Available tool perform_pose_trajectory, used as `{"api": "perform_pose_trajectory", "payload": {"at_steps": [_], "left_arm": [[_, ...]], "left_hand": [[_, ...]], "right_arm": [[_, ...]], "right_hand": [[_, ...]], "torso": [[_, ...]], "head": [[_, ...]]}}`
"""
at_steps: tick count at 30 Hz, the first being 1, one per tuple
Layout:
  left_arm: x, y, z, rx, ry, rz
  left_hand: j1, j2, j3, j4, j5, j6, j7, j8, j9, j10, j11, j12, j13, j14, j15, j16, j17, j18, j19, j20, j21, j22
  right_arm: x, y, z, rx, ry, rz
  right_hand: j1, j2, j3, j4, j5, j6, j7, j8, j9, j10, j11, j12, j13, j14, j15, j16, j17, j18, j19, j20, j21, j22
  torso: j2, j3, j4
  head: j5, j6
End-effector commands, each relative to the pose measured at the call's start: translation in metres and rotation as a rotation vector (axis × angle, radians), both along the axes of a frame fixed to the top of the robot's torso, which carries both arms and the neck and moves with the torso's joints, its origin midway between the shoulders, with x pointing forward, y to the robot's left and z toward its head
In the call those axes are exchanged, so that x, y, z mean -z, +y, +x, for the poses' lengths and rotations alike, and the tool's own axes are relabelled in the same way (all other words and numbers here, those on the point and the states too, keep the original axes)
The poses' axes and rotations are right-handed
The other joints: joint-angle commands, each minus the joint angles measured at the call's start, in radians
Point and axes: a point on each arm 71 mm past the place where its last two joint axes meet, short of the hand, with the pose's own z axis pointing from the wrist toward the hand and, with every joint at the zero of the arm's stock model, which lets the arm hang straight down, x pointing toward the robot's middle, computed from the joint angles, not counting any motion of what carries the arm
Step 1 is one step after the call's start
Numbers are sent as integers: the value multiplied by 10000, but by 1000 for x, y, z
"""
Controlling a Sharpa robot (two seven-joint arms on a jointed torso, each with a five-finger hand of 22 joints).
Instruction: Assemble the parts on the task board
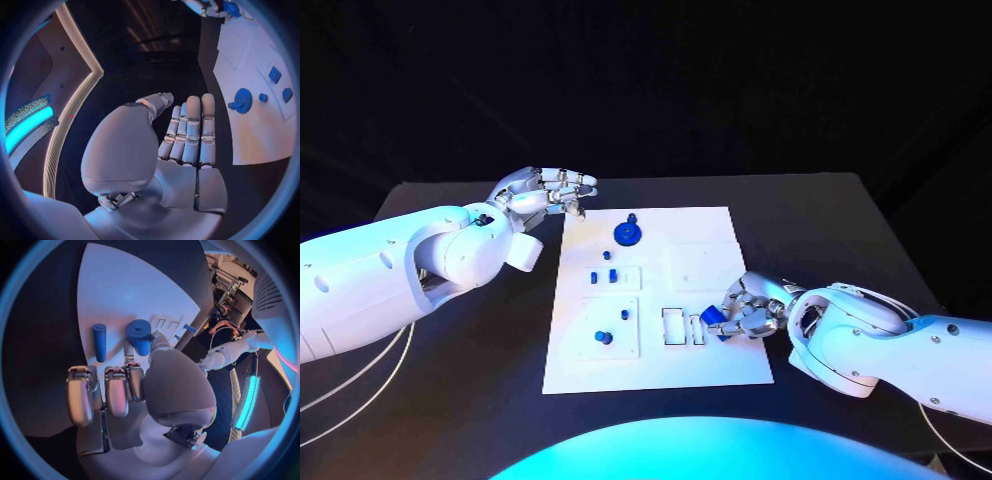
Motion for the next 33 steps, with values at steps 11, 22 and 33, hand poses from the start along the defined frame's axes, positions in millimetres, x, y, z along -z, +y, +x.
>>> {"api": "perform_pose_trajectory", "payload": {"at_steps": [11, 22, 33], "left_arm": [[-1, -2, 0, 97, -15, -115], [-1, -5, 0, 154, 3, -129], [-1, -4, -1, 168, 29, -121]], "left_hand": [[-20, 83, -55, 6, 36, -82, 234, 40, 11, -74, -19, 76, -14, 0, 40, -32, -13, 150, 67, 4, -73, -17], [-20, 83, -55, 6, 36, -82, 234, 40, 11, -74, -19, 76, -14, 0, 40, -32, -13, 150, 67, 4, -73, -17], [-20, 83, -55, 6, 36, -82, 234, 40, 11, -74, -19, 76, -14, 0, 40, -32, -13, 150, 67, 4, -73, -17]], "right_arm": [[-25, 6, -1, 816, -113, 1297], [-17, 35, -1, 190, 877, 1494], [-6, 47, -3, -72, 1286, 1250]], "right_hand": [[130, 457, 442, 9, 1, 515, -216, 38, -54, 107, -178, -7, 1092, 824, -127, 69, 1348, -142, 936, -128, 142, 2531], [-527, 498, 617, 13, -153, 724, -261, 36, -104, 177, -218, 21, 1165, 826, -163, 70, 1365, -138, 930, -165, 127, 2526], [-1243, 310, 568, 10, -546, 857, -286, 127, -81, 225, -236, 41, 1236, 830, -180, 70, 1387, -140, 931, -181, 135, 2528]], "torso": [[-2, -5, -6], [9, -3, 13], [7, 3, 0]], "head": [[-9, 62], [21, 31], [96, -14]]}}
